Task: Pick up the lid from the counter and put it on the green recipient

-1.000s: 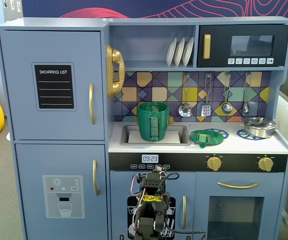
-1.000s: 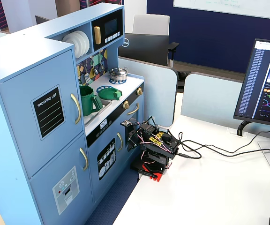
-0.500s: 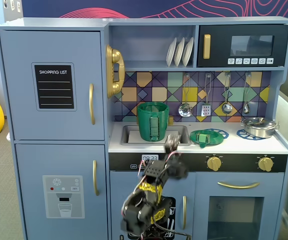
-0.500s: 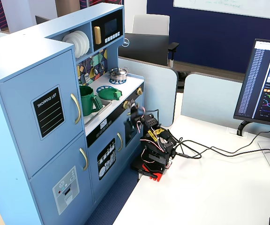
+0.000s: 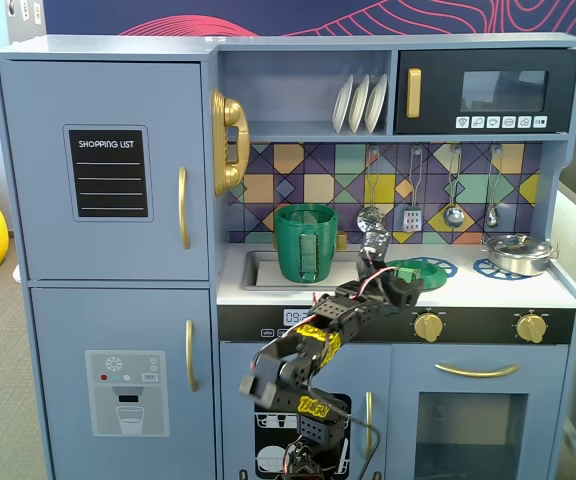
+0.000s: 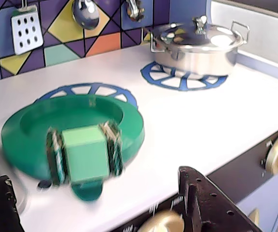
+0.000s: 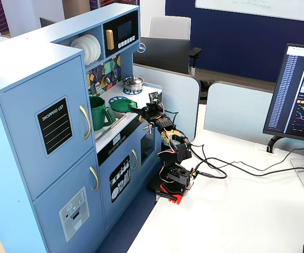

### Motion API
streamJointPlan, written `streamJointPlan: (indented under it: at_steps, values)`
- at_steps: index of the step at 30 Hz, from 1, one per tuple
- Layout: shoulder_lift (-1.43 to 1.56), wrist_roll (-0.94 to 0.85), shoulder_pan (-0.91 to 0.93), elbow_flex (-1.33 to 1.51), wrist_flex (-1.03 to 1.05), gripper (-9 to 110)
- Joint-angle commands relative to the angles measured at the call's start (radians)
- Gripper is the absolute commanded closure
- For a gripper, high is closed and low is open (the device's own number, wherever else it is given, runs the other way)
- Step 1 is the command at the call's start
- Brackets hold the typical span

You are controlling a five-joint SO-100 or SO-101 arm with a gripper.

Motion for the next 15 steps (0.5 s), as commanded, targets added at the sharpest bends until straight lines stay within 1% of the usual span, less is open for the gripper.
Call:
streamJointPlan:
  at_steps: [1, 8, 15]
  values:
    - [-0.120, 0.011, -0.017, -0.147, -0.080, 64]
    - [-0.305, -0.003, -0.058, -0.287, -0.117, 66]
    - [-0.402, -0.005, -0.075, -0.331, -0.137, 67]
